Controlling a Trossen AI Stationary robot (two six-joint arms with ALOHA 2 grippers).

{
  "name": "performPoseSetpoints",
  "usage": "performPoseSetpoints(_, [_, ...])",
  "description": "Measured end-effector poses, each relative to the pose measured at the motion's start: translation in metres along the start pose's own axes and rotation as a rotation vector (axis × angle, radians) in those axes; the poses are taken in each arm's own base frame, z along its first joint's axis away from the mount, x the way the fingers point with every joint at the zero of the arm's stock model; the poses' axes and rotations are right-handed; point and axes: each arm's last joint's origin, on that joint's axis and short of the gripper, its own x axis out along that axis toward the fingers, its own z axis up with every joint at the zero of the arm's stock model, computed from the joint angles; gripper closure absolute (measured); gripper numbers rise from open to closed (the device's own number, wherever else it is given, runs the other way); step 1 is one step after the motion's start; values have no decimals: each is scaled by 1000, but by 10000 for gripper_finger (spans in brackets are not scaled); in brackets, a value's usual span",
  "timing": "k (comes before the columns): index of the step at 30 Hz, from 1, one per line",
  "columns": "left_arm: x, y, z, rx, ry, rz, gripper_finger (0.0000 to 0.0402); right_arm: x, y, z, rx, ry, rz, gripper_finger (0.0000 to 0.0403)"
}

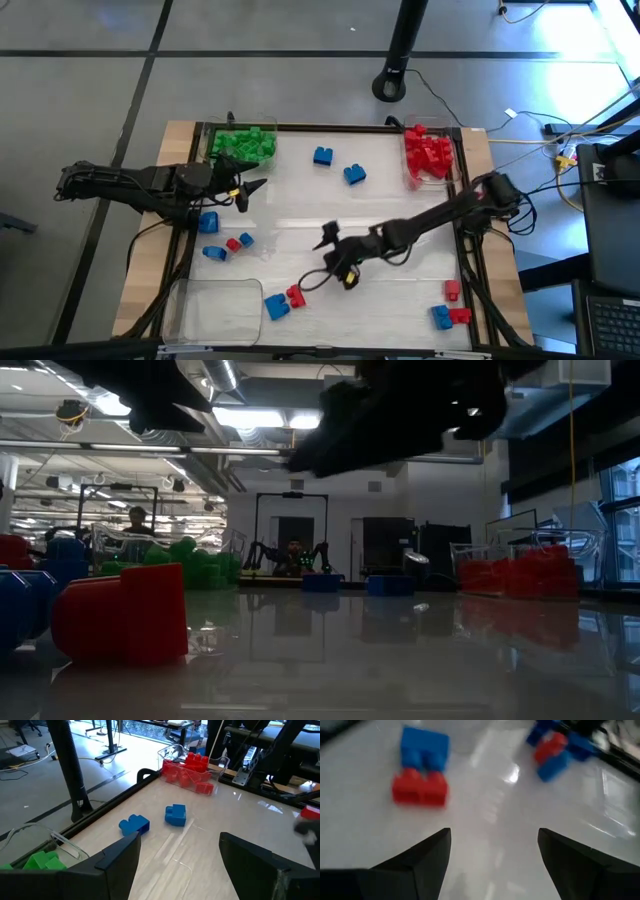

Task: Sort blocks
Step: Put the red game piece into the right transparent bin

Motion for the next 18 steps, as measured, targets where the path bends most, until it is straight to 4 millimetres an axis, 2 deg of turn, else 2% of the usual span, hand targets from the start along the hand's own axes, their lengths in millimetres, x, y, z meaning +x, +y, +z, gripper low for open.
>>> performPoseSetpoints(11, [1, -1, -1, 4, 5, -2, 141, 68, 23, 2, 103, -46, 102, 105])
performPoseSetpoints(18, [1, -1, -1, 4, 5, -3, 141, 89, 33, 14, 94, -86, 160, 105])
